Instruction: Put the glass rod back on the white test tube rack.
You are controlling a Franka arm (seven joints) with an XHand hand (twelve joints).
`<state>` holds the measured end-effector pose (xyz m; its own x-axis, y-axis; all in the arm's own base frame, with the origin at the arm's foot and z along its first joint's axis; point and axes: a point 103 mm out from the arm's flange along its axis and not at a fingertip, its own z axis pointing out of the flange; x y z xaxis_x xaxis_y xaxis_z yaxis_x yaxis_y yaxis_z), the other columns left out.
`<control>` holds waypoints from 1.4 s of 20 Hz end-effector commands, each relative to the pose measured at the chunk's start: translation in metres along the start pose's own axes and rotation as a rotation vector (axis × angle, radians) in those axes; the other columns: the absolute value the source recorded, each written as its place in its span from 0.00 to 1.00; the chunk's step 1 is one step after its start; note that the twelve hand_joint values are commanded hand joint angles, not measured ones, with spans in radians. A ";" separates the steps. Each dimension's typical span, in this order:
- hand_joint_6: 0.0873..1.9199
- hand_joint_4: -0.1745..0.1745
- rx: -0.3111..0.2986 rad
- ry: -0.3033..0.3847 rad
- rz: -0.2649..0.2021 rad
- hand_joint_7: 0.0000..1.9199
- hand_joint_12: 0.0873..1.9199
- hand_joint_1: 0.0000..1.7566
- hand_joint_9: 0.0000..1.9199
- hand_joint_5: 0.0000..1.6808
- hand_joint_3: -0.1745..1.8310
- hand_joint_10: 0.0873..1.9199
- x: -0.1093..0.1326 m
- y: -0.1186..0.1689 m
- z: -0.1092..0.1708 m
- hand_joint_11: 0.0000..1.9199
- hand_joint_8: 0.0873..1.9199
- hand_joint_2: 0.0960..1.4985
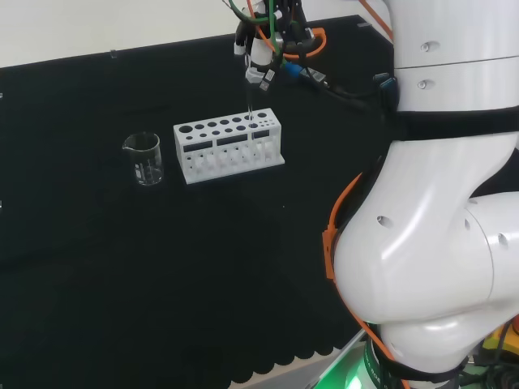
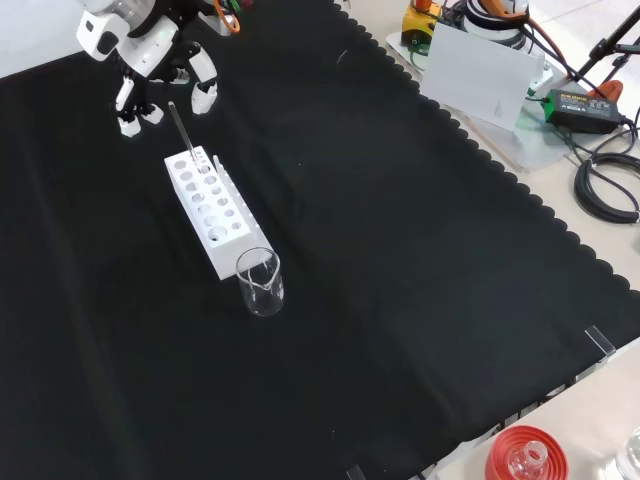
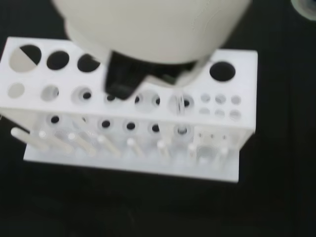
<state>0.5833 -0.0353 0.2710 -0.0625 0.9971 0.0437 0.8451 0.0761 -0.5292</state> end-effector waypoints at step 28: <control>0.20 0.11 -0.072 0.052 0.045 0.40 0.17 0.67 1.00 0.20 0.43 0.01 -0.041 -0.043 -0.022 1.00 0.39 0.22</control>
<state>0.5667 -0.0690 0.3040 -0.0014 0.9985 0.0540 0.8734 0.0276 -0.4863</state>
